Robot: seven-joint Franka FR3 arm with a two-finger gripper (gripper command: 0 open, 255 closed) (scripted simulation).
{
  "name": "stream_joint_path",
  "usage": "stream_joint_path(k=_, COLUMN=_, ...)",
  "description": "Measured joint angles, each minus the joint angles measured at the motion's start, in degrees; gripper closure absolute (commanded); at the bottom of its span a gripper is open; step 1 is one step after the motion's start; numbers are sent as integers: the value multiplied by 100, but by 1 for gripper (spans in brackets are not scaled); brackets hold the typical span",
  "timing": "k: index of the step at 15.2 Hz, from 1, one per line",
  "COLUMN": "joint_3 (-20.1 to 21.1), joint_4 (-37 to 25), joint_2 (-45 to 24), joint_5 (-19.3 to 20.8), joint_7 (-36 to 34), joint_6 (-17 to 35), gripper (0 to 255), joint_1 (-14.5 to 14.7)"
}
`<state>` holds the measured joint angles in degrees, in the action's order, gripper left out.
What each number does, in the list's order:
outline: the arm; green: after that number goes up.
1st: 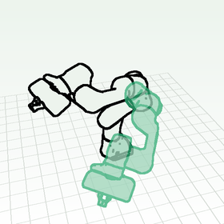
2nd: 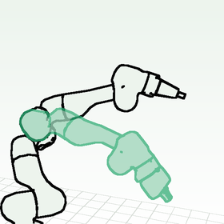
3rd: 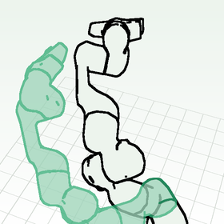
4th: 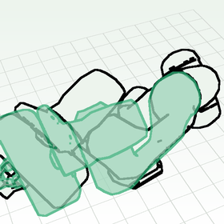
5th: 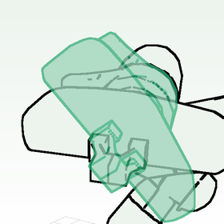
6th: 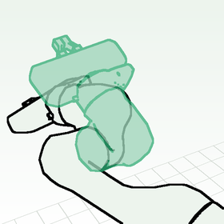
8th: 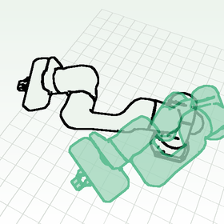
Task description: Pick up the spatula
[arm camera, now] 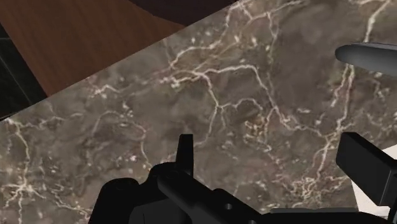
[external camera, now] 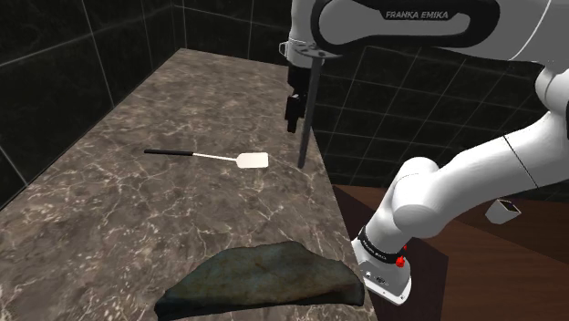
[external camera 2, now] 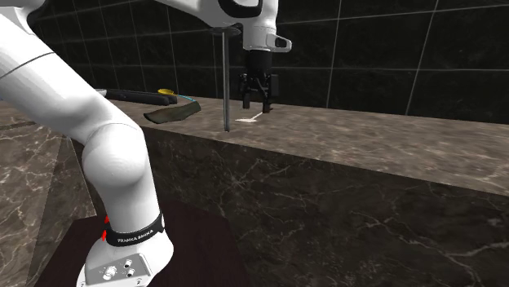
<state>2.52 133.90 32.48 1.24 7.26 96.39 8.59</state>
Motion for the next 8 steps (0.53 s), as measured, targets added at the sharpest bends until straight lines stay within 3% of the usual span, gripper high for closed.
stream_joint_path(k=8, joint_3=379, joint_4=-687, joint_2=-1054, joint_5=-280, joint_7=251, joint_6=769, gripper=0, joint_1=464)
